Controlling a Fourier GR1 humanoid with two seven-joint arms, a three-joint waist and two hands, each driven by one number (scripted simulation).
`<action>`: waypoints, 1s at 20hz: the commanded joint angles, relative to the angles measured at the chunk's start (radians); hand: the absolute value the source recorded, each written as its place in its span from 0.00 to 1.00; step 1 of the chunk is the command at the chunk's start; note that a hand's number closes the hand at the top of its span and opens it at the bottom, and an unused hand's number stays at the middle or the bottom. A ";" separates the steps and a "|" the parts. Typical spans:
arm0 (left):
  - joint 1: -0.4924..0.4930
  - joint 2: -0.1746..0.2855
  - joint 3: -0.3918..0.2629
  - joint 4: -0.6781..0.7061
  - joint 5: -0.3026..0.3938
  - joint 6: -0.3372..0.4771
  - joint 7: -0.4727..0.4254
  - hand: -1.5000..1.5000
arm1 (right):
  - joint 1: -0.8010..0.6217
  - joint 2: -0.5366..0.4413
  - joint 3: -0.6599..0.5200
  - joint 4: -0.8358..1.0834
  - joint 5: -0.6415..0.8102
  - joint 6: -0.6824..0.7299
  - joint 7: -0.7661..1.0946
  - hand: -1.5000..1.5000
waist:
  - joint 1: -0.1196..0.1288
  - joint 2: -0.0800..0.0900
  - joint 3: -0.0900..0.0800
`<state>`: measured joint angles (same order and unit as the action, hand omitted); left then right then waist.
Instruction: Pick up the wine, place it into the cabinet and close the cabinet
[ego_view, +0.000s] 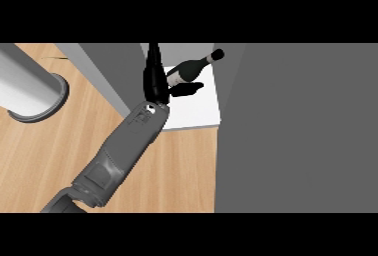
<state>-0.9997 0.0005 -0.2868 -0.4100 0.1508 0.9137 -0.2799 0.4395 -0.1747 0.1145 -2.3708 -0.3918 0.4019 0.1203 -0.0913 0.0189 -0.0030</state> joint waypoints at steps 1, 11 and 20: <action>0.061 -0.001 0.008 -0.089 0.088 0.016 -0.076 0.00 | 0.064 -0.025 -0.030 -0.136 -0.058 -0.004 0.039 0.00 | 0.020 -0.011 0.001; 0.156 -0.001 -0.093 -0.302 0.249 -0.078 -0.150 0.00 | 0.048 0.020 0.031 -0.140 0.014 -0.084 0.049 0.00 | 0.064 -0.020 0.002; 0.329 0.016 -0.201 -0.559 0.229 -0.121 -0.111 0.00 | 0.082 0.000 0.046 -0.195 0.020 -0.107 0.065 0.00 | 0.089 -0.026 0.002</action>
<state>-0.7401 0.0034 -0.4634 -0.8612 0.3901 0.8293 -0.4047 0.4759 -0.1648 0.1656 -2.3877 -0.3777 0.3302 0.1201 -0.0151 -0.0051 -0.0006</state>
